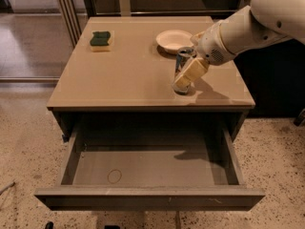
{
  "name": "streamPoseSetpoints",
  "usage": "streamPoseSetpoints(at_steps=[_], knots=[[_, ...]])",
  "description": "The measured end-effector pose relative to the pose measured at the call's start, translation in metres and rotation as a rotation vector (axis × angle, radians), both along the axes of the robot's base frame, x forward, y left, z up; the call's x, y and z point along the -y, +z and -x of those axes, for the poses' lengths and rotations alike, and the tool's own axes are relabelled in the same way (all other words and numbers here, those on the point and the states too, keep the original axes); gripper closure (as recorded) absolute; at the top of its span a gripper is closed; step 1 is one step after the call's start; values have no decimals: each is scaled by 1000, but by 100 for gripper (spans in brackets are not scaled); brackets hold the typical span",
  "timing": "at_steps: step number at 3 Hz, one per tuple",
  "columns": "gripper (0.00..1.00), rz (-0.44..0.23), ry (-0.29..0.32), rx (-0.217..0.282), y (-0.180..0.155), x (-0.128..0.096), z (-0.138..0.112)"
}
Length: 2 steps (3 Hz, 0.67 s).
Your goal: Place redbull can into top drawer
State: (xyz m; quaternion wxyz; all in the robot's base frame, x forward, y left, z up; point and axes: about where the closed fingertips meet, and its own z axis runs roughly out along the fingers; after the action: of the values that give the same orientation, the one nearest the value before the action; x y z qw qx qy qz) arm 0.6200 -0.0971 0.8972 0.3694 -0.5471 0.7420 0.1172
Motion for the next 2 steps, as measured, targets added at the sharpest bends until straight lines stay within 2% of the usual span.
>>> streamPoseSetpoints(at_steps=[1, 2], knots=[[26, 0, 0, 0, 0, 0, 0], [57, 0, 0, -1, 0, 0, 0]])
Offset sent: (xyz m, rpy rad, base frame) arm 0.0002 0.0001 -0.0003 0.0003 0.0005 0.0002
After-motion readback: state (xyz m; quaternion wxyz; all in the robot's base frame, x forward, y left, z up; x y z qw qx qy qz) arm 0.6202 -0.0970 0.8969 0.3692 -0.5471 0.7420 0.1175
